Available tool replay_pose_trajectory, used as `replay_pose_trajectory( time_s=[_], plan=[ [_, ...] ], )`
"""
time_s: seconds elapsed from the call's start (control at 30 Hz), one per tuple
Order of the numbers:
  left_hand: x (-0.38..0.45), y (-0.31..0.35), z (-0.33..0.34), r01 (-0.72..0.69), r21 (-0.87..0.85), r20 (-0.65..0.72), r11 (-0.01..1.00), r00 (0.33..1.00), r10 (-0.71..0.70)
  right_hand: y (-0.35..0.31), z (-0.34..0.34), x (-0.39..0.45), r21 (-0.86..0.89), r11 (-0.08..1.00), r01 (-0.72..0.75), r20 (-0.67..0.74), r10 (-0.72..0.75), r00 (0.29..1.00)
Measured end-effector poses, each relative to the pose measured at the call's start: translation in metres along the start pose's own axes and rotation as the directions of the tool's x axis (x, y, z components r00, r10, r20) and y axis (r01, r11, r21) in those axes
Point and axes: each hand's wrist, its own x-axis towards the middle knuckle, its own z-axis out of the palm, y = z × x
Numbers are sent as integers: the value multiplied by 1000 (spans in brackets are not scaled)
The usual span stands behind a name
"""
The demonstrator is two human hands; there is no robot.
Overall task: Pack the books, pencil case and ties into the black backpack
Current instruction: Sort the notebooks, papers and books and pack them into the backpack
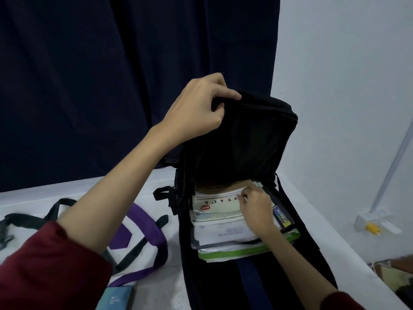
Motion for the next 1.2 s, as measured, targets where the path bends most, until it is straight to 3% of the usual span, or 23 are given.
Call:
replay_pose_trajectory(
  time_s=[0.23,0.37,0.5,0.6,0.67,0.73,0.8,0.9,1.03,1.17,1.2],
  plan=[
    [-6,3,-1,39,1,26,999,999,-39,-3,-2,4,-11,1000,-5,29,5,1000],
    [-21,2,-1,97,-23,73,995,993,-95,-10,-35,-16,198,973,-120,-24,127,992],
    [-61,-7,5,238,-158,169,958,963,-211,-34,-81,-51,513,854,-84,-124,171,977],
    [-116,-15,19,334,-270,299,903,921,-252,-61,-105,-84,562,822,85,-230,56,972],
    [-165,-24,28,427,-304,477,852,842,-253,-83,-106,-108,522,833,184,-286,-32,958],
    [-220,-34,29,519,-323,603,791,757,-251,-110,-94,-131,483,842,240,-254,-127,959],
    [-276,-49,19,589,-318,602,743,731,-321,-138,-70,-153,478,833,278,-158,-229,960],
    [-357,-77,-18,706,-199,520,680,664,-538,-173,-23,-180,434,863,259,78,-322,943],
    [-449,-105,-70,775,126,211,619,589,-780,-209,24,-204,22,993,117,545,-110,831],
    [-499,-117,-103,922,252,235,293,236,-943,-230,45,-218,-120,988,-94,597,148,789],
    [-504,-120,-106,930,234,266,283,218,-939,-233,50,-219,-123,981,-148,582,192,790]
  ],
)
